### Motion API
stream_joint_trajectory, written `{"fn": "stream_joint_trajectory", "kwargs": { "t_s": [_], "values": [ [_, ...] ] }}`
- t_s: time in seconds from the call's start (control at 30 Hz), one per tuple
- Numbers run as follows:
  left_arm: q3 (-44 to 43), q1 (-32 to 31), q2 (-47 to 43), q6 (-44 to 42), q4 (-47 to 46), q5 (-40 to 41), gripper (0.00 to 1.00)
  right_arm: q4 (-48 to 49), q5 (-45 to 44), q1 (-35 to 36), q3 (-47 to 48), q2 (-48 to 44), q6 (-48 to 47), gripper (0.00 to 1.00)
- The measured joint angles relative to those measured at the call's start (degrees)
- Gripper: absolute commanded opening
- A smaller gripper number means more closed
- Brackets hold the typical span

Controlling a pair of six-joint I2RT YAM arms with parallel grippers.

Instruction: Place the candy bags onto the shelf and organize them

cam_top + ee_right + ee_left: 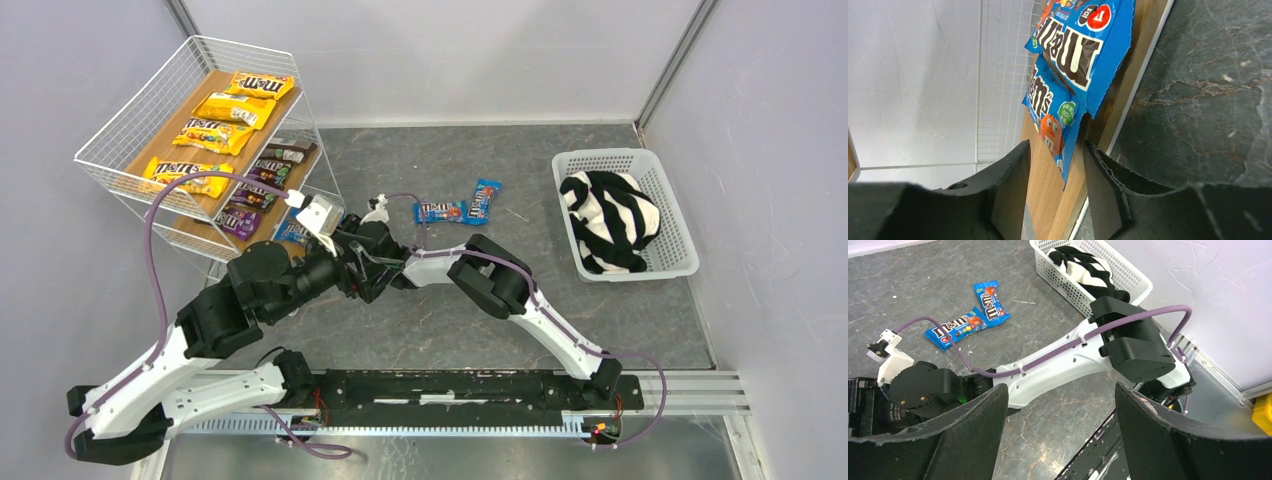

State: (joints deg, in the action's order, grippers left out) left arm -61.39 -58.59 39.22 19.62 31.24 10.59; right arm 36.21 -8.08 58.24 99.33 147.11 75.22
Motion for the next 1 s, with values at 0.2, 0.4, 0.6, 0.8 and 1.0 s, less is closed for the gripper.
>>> {"fn": "stream_joint_trajectory", "kwargs": {
  "t_s": [0.2,0.4,0.6,0.8,1.0],
  "values": [
    [0.0,0.0,0.8,0.0,-0.1,-0.1,0.85,-0.3,0.5,0.0,-6.1,-4.3,-3.1,0.58],
    [0.4,0.0,2.3,0.1,-0.9,-0.2,0.84,1.2,3.1,-0.2,-18.5,-11.9,-8.3,0.61],
    [1.1,0.0,4.1,1.4,-2.4,-0.2,0.84,5.3,9.2,-1.6,-33.6,-23.3,-18.3,0.61],
    [0.8,0.0,8.5,2.0,-4.4,-0.2,0.84,5.3,13.7,-6.7,-42.3,-34.8,-27.6,0.62],
    [-0.6,0.0,15.7,4.0,-6.2,-0.2,0.83,5.7,17.9,-17.4,-51.7,-45.4,-32.6,0.63]
  ]
}}
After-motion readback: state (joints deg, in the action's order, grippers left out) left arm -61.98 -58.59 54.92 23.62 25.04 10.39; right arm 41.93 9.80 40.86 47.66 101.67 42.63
